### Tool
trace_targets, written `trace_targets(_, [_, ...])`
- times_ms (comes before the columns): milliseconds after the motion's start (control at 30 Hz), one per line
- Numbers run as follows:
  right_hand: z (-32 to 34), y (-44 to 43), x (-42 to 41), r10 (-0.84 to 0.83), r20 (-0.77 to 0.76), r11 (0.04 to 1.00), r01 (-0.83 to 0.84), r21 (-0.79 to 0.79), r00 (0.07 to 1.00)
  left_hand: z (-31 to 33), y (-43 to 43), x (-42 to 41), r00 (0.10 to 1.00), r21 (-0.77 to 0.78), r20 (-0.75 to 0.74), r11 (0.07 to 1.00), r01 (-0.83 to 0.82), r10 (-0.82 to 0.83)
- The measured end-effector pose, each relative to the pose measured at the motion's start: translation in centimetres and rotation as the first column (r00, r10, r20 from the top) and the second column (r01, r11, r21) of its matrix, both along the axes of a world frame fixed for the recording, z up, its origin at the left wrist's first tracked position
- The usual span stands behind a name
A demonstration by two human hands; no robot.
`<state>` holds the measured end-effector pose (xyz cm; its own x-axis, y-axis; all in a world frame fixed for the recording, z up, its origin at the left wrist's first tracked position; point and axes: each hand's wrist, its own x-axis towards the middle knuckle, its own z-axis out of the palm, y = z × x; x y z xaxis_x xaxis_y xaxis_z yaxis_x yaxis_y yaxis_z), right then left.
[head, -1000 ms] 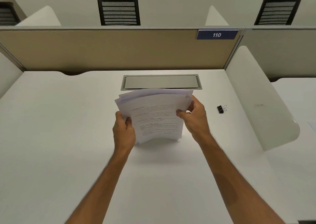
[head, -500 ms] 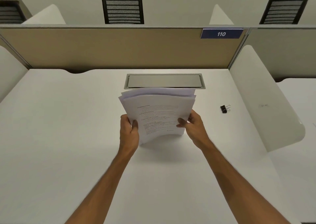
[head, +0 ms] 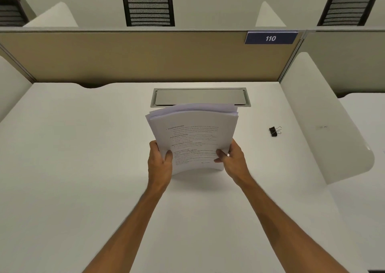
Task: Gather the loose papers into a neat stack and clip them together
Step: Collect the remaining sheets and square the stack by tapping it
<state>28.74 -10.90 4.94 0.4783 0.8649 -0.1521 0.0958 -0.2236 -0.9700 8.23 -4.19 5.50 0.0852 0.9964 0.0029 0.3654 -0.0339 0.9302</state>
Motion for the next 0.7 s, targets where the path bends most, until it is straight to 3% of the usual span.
trace_targets(233, [0.1,-0.5,0.3,-0.011,-0.004,1.0,0.011,-0.014,1.0,0.2,-0.6,0.2,0.999,0.027,0.034,0.999,-0.042,0.041])
trace_targets(500, [4.0,-0.8,0.2,-0.033,-0.066,0.983,0.045,0.177,0.997,3.5,-1.2,0.8,0.965,0.09,0.259,0.994,-0.066,0.041])
trace_targets(700, [9.1,1.1,-1.4,-0.22,-0.07,0.966,0.228,0.123,0.973,7.8,-0.6,3.2,0.896,-0.002,0.4,0.978,-0.21,0.194])
